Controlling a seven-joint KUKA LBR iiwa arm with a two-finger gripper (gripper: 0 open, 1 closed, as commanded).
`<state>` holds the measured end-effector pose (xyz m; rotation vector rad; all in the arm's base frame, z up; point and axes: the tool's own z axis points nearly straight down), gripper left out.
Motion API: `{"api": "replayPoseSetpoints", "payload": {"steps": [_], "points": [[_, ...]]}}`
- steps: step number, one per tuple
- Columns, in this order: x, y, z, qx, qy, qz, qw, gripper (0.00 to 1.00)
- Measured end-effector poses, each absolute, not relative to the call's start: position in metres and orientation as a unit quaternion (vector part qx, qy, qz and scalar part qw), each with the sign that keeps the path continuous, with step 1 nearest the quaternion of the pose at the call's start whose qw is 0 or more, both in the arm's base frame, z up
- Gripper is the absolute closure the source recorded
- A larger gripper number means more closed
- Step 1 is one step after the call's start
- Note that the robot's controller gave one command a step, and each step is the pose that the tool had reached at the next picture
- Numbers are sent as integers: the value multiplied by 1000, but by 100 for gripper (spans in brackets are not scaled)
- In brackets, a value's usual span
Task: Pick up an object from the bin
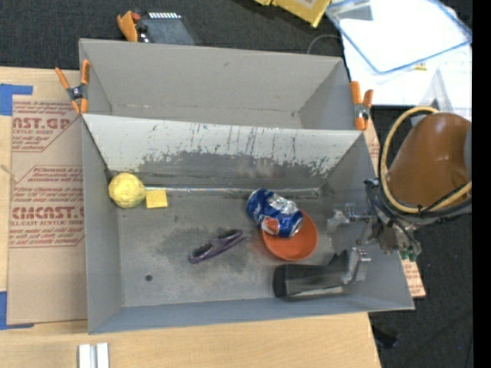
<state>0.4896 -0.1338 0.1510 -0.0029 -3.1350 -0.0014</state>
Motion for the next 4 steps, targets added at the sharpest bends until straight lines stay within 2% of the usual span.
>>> {"api": "replayPoseSetpoints", "payload": {"steps": [1,2,3,4], "points": [[491,-133,155,0,-1000,0,0,0],[487,-134,96,91,-996,1,-3,0],[483,-139,130,149,-989,0,0,0],[483,-140,114,24,-1000,0,-3,0]]}}
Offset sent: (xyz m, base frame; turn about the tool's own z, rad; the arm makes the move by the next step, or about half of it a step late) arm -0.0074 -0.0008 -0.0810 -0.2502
